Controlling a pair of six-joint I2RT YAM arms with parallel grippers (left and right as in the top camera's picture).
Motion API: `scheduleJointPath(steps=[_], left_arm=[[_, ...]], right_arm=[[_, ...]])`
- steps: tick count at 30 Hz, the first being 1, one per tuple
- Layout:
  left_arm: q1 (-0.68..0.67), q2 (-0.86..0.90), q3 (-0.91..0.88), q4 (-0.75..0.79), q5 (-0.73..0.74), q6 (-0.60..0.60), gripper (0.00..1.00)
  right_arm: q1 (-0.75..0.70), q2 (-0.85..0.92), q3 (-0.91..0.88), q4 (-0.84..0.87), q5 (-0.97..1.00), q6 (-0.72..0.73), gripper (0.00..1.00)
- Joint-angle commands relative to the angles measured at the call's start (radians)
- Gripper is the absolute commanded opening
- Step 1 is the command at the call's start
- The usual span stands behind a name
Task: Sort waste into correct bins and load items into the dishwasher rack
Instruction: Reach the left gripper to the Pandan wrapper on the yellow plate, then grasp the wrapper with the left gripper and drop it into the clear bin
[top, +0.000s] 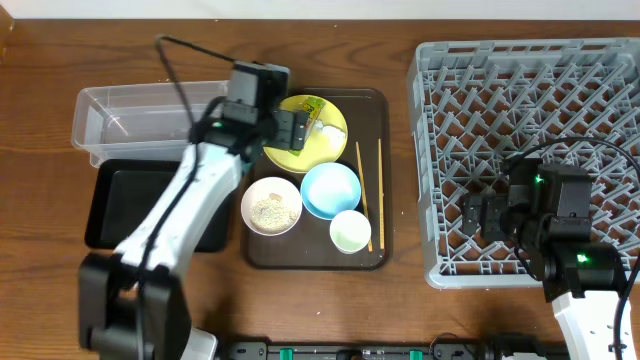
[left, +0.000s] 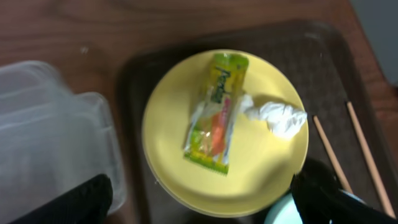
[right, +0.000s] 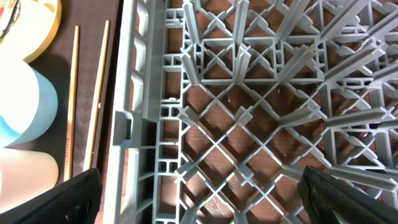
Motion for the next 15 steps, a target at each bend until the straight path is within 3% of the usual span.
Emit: scheduleJointPath(steps=[1,15], left_arm=[[-0.019,0.076,0.014,0.041,-0.013,0.01,0.94],[-0.026,0.322,0.014,0.169,-0.009,0.001,0.87]], right_arm=[[0.01,-0.003,0.023,0.0,-0.008,0.01,0.99],[0.01,-0.003,0.023,-0.013,-0.008,0.01,0.99]])
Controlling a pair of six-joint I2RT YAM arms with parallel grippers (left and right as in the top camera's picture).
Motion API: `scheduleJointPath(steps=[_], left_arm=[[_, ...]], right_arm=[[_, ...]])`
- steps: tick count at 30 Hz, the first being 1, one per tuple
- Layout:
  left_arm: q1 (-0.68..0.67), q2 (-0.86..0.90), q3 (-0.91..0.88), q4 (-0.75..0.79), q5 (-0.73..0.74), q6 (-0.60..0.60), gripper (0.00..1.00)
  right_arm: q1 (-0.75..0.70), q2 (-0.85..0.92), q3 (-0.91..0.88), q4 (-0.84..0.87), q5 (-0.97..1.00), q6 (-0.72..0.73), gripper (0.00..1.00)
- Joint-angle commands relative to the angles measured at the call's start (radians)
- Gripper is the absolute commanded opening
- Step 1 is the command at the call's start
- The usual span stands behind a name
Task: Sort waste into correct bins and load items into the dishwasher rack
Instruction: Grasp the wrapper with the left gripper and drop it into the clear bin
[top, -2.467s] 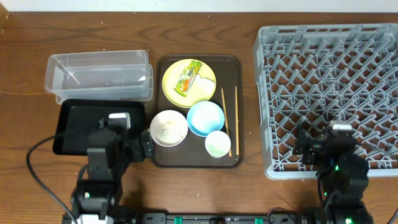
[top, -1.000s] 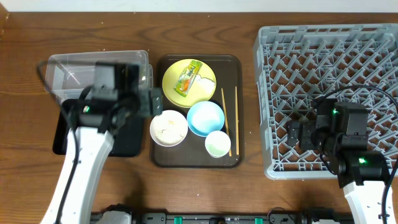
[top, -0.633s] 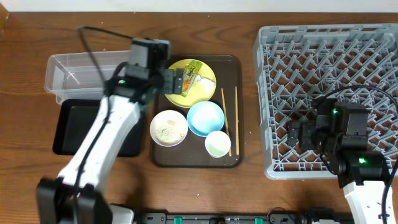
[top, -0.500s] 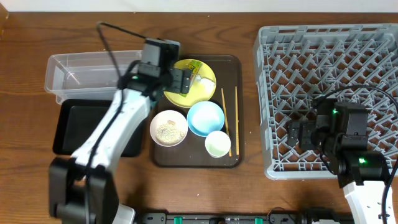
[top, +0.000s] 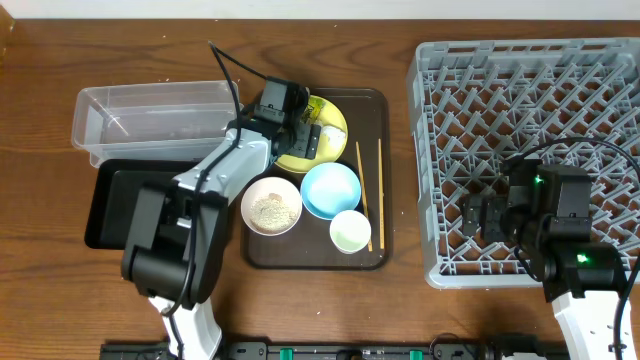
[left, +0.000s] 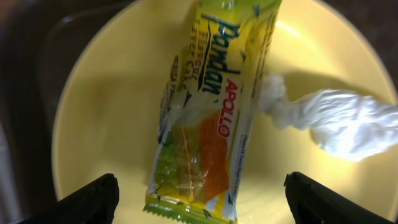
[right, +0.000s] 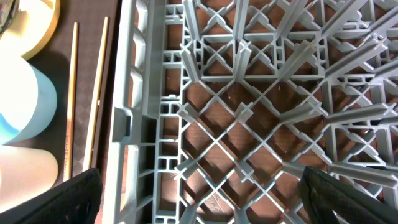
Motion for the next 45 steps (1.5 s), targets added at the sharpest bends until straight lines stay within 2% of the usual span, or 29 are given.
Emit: scheduleJointPath(steps=[1,5,8,16,22,28,29,35,41,45], left_arm=[[-0.002,0.037,0.014,0.012,-0.009,-0.002,0.87],[-0.003,0.073,0.014,0.019,-0.009,-0.002,0.84],[-0.008,0.087,0.013,0.018,-0.008,-0.002,0.76],[-0.013,0.08,0.014,-0.009,-0.009,-0.002,0.38],[-0.008,0.026,0.014,-0.037,-0.01,-0.001,0.2],[0.023,-0.126,0.014,-0.073,-0.013,-0.001,0.19],[0.034,-0.158,0.014,-0.078,-0.013,-0.001,0.15],[0.127,-0.299,0.014,-0.087,-0.013,-0.002,0.15],[0.262,-0.308,0.013,-0.096,-0.013,-0.006,0.15],[0.33,-0.276,0.011,-0.098,-0.013,-0.065,0.15]], right_arm=[[0.01,-0.003,0.023,-0.005,-0.008,0.01,0.99],[0.01,-0.003,0.023,-0.006,-0.008,0.01,0.99],[0.01,-0.003,0.023,-0.006,-0.008,0.01,0.99],[0.01,-0.003,0.023,-0.006,-0.009,0.01,0.99],[0.01,-0.003,0.023,-0.01,-0.008,0.01,0.99],[0.01,-0.003,0.023,-0.013,-0.008,0.01,0.99],[0.01,-0.003,0.023,-0.013,-0.008,0.01,0.99],[0.01,-0.003,0.023,-0.013,-0.009,0.01,0.99],[0.01,-0.003,0.023,-0.013,-0.008,0.01,0.99],[0.01,-0.003,0.023,-0.013,-0.008,0.01,0.99]])
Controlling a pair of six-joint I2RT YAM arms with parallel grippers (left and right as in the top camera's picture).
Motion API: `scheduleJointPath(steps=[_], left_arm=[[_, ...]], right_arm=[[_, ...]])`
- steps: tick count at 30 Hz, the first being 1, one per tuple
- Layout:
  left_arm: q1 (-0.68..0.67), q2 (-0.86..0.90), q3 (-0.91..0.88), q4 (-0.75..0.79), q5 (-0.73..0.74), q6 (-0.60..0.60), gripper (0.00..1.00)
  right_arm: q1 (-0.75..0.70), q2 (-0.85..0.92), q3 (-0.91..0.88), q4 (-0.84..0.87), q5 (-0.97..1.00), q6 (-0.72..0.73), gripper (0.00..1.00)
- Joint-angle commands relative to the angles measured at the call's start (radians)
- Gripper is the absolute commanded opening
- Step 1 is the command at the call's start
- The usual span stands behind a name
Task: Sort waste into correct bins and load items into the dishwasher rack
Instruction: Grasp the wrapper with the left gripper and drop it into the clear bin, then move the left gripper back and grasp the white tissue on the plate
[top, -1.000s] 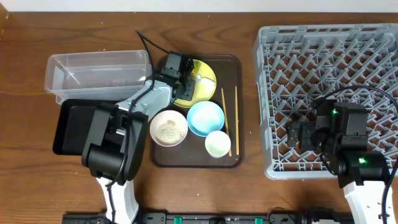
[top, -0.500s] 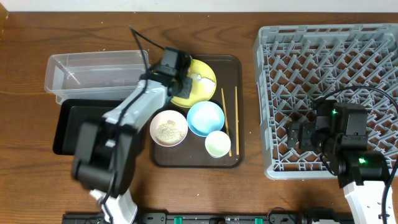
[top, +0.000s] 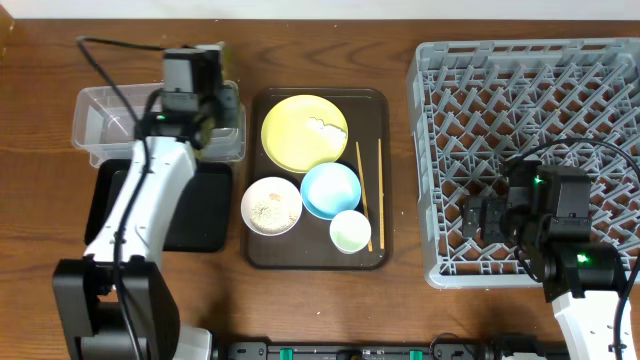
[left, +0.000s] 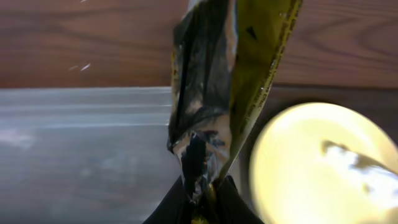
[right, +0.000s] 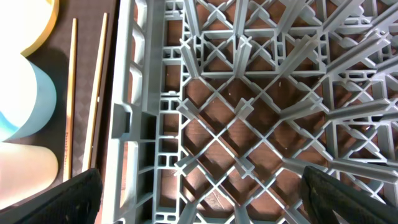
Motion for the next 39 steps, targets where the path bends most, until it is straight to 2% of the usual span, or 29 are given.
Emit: scheduleJointPath(steps=[1,6,7,9,11,12,18,22,30,37,39], left_arm=[[0.049,0.039,0.004,-0.007,-0.005,-0.064,0.15],[0.103,0.1,0.003,-0.007,-0.004,-0.23,0.17],[0.109,0.109,0.003,-0.008,-0.004,-0.268,0.22],[0.12,0.129,0.003,-0.007,-0.003,-0.357,0.25],[0.127,0.139,0.003,-0.006,0.0,-0.409,0.38],[0.129,0.139,0.003,-0.005,0.0,-0.422,0.38],[0.129,0.097,0.007,0.048,0.004,-0.377,0.45],[0.122,0.021,0.008,0.066,0.004,-0.323,0.56],[0.121,-0.02,0.007,-0.044,0.013,-0.325,0.61],[0.072,-0.019,0.005,-0.075,0.229,-0.323,0.62],[0.043,-0.019,0.005,-0.075,0.243,-0.323,0.62]], right_arm=[[0.01,-0.003,0.023,-0.001,-0.008,0.01,0.99],[0.01,-0.003,0.023,-0.001,-0.009,0.01,0.99],[0.01,-0.003,0.023,-0.001,-0.009,0.01,0.99],[0.01,-0.003,0.023,-0.002,-0.009,0.01,0.99],[0.01,-0.003,0.023,-0.003,-0.009,0.01,0.99],[0.01,-0.003,0.023,-0.004,-0.009,0.01,0.99],[0.01,-0.003,0.023,-0.005,-0.008,0.01,0.99],[0.01,-0.003,0.023,-0.005,-0.008,0.01,0.99],[0.01,-0.003,0.023,-0.005,-0.008,0.01,0.99],[0.01,-0.003,0.023,-0.004,-0.009,0.01,0.99],[0.01,-0.003,0.023,-0.005,-0.009,0.01,0.99]])
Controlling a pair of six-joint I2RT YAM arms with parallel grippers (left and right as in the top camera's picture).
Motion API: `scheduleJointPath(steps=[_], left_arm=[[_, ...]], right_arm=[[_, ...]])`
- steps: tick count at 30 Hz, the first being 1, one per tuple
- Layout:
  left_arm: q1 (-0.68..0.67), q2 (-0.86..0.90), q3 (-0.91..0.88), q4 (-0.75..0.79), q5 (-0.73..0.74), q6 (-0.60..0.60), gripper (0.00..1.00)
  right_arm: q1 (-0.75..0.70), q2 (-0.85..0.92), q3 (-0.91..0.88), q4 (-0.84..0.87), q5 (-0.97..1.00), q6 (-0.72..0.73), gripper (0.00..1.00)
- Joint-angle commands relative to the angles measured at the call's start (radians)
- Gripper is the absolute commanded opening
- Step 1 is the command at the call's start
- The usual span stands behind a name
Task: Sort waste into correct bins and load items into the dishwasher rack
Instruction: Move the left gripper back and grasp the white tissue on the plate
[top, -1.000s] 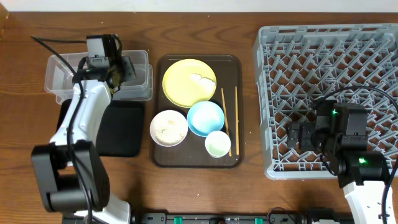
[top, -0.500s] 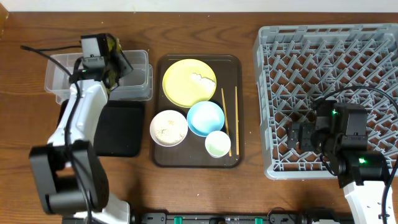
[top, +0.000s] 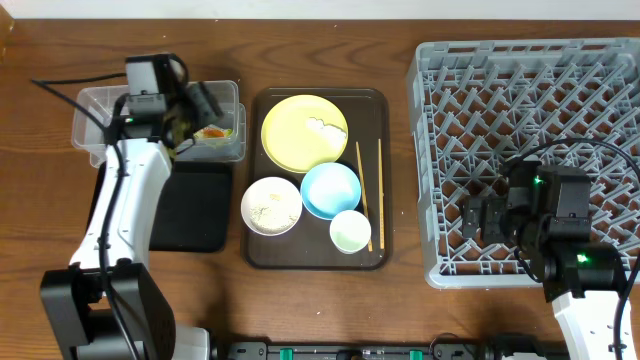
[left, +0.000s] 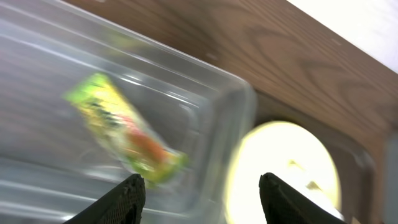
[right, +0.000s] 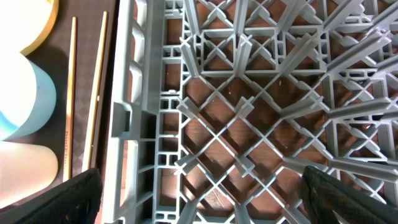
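The green-yellow snack wrapper (top: 213, 132) (left: 124, 134) lies inside the clear plastic bin (top: 100, 110), at its right end. My left gripper (top: 203, 118) (left: 202, 186) hovers over that end, open and holding nothing. The yellow plate (top: 295, 140) (left: 273, 162) on the brown tray (top: 375, 100) carries only a crumpled white tissue (top: 322, 126). My right gripper (top: 480, 215) (right: 199, 186) is open and empty over the left part of the grey dishwasher rack (top: 520, 60).
Also on the tray are a white bowl with crumbs (top: 271, 205), a blue bowl (top: 330, 190), a pale cup (top: 350, 231) and two chopsticks (top: 368, 190). A black bin (top: 195, 215) sits below the clear bin, under my left arm.
My left gripper was shut on the wrapper above the clear bin's right end. Now it is open and the wrapper lies in the bin. The right arm has not moved.
First my left gripper was open above the yellow plate holding wrapper and tissue. Then it was low over the wrapper, still open. Later it held the wrapper over the clear bin, plate left with the tissue. Now the wrapper lies in that bin. The right gripper stayed over the rack.
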Motion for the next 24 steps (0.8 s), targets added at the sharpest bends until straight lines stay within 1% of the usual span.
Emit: scheduleJointPath(steps=[1,2,4,8,10,12,13,15,19,24], left_arm=[[-0.058,0.006,0.004,-0.003,0.095,0.027,0.62],[-0.079,0.009,0.004,-0.003,0.094,0.034,0.63],[-0.125,0.023,0.004,-0.002,0.091,0.037,0.67],[-0.216,0.082,0.005,0.018,0.092,0.031,0.7],[-0.253,0.116,0.011,0.024,0.092,-0.017,0.76],[-0.275,0.142,0.03,0.024,0.097,-0.066,0.78],[-0.288,0.157,0.048,0.023,0.096,-0.084,0.84],[-0.309,0.181,0.088,0.018,0.095,-0.1,0.89],[-0.335,0.229,0.158,0.016,0.096,-0.138,0.91],[-0.364,0.284,0.163,0.082,0.095,-0.14,0.92]], right_arm=[[0.01,-0.003,0.023,-0.001,-0.009,0.01,0.99],[0.01,-0.003,0.023,0.0,-0.009,0.01,0.99],[0.01,-0.003,0.023,0.0,-0.008,0.01,0.99],[0.01,-0.003,0.023,0.0,-0.009,0.01,0.99],[0.01,-0.003,0.023,0.0,-0.009,0.01,0.99],[0.01,-0.003,0.023,0.0,-0.009,0.01,0.99],[0.01,-0.003,0.023,0.0,-0.009,0.01,0.99],[0.01,-0.003,0.023,0.0,-0.009,0.01,0.99],[0.01,-0.003,0.023,-0.001,-0.009,0.01,0.99],[0.01,-0.003,0.023,-0.001,-0.009,0.01,0.99]])
